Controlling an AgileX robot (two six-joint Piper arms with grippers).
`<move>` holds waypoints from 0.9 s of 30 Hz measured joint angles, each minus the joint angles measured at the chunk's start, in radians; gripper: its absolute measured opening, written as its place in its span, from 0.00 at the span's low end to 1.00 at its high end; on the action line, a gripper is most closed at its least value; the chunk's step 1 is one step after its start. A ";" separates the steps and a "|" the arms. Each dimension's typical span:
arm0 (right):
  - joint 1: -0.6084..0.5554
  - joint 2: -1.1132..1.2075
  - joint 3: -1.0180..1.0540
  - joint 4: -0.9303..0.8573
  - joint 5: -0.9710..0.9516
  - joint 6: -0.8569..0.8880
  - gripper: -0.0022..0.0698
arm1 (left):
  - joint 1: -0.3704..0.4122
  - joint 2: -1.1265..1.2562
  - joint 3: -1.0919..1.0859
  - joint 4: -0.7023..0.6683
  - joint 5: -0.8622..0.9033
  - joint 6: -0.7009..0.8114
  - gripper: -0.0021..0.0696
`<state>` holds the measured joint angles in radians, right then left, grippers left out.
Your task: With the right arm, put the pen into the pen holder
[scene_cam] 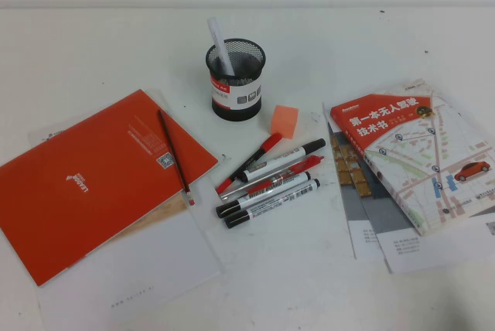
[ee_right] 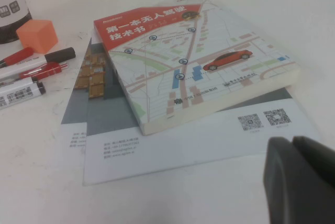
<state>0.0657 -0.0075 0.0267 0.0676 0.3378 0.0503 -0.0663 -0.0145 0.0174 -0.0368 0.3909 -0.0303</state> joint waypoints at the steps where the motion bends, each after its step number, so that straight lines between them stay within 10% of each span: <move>1: 0.000 0.000 0.000 0.000 0.000 0.000 0.00 | 0.000 0.000 0.000 0.000 0.000 0.000 0.02; 27: 0.000 0.000 0.000 0.053 0.000 0.000 0.00 | 0.000 0.000 0.000 0.000 0.000 0.000 0.02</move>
<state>0.0657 -0.0075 0.0267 0.1209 0.3378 0.0503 -0.0663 -0.0145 0.0174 -0.0372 0.3909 -0.0303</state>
